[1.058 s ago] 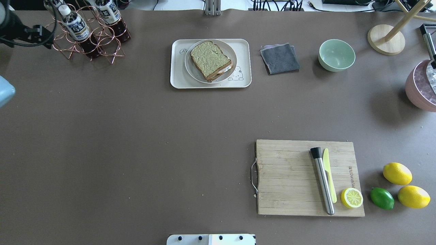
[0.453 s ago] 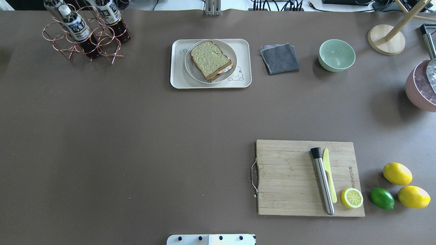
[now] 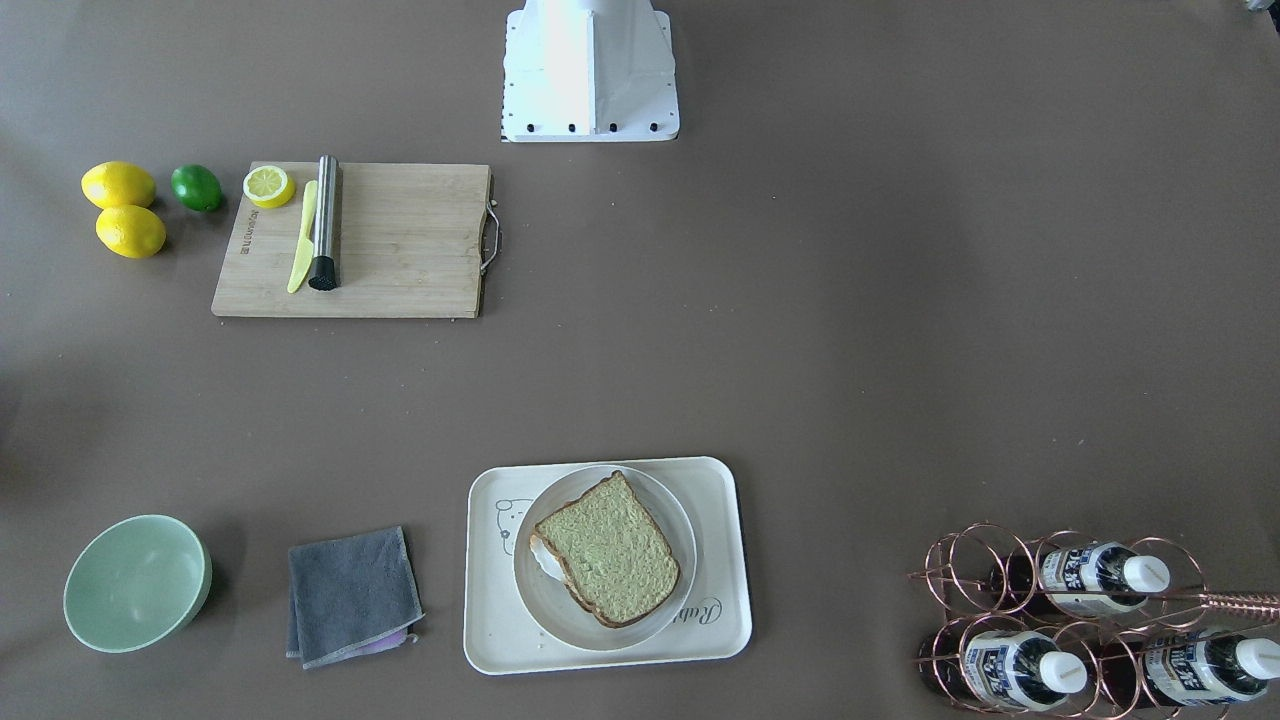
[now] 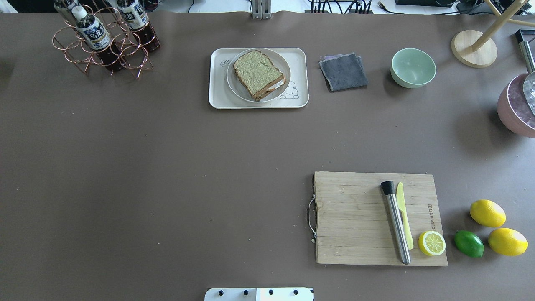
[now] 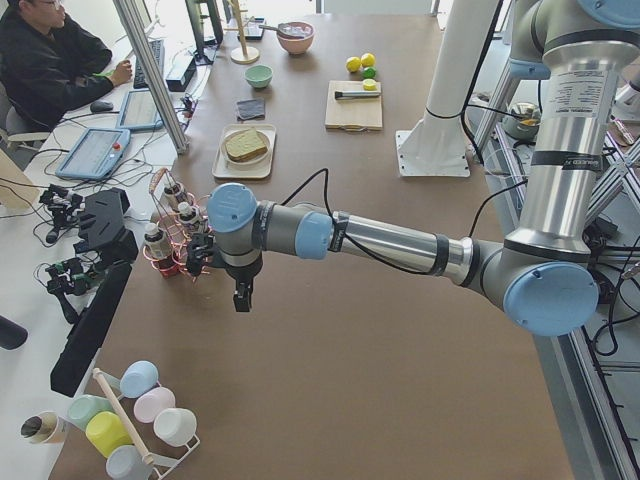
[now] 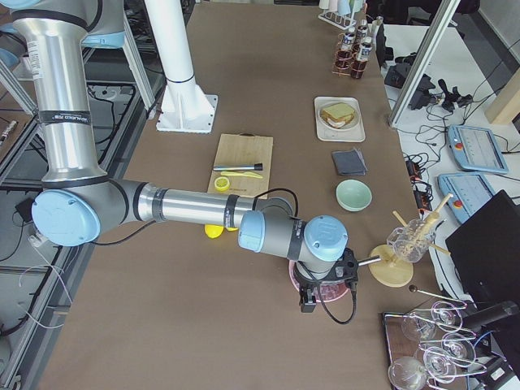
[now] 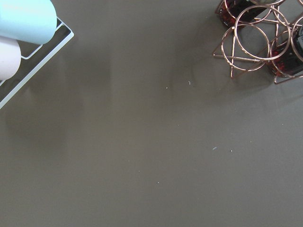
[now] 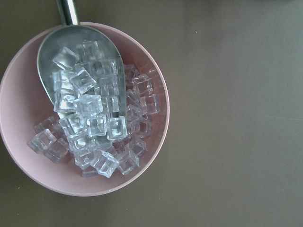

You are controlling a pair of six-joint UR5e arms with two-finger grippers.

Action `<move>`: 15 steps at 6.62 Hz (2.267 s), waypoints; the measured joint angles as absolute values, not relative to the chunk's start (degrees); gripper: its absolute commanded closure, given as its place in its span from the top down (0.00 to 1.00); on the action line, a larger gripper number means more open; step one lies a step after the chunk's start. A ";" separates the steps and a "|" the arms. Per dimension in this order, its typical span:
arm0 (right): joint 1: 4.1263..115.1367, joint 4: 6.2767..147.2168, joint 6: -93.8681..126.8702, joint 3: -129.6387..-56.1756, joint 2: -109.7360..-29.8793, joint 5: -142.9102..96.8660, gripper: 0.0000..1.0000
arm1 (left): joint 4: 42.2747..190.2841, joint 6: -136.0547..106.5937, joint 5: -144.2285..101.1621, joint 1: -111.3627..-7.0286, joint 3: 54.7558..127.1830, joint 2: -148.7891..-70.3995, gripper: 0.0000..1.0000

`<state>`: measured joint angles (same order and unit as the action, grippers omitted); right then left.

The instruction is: Make sandwich and place on tray

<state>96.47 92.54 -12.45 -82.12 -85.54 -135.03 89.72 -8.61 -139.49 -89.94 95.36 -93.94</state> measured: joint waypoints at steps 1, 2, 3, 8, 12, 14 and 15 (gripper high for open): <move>96.48 91.16 -11.90 -81.96 -85.93 -135.45 1.00 | 93.68 -8.60 -140.29 -90.31 94.80 -90.45 0.98; 96.50 90.69 -11.07 -82.00 -85.91 -135.80 1.00 | 96.98 -8.65 -140.58 -90.65 94.40 -87.91 0.97; 96.50 90.52 -10.37 -82.13 -85.86 -136.22 1.00 | 98.53 -8.71 -140.67 -91.03 94.17 -86.78 0.98; 96.49 90.46 -6.23 -83.23 -84.58 -137.68 1.00 | 99.38 -9.03 -140.71 -91.58 94.05 -86.31 0.97; 95.92 90.59 -3.66 -83.93 -83.02 -137.63 1.00 | 99.40 -8.99 -140.71 -91.58 94.01 -86.49 0.98; 95.83 90.47 -3.36 -83.85 -83.03 -137.49 1.00 | 99.45 -8.87 -140.71 -91.58 93.98 -86.66 0.98; 95.81 90.45 -3.32 -83.81 -83.04 -137.47 1.00 | 99.83 -8.70 -140.55 -91.58 93.97 -86.76 0.98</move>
<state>95.81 90.45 -3.32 -83.81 -83.04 -137.47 99.83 -8.70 -140.55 -91.58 93.97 -86.76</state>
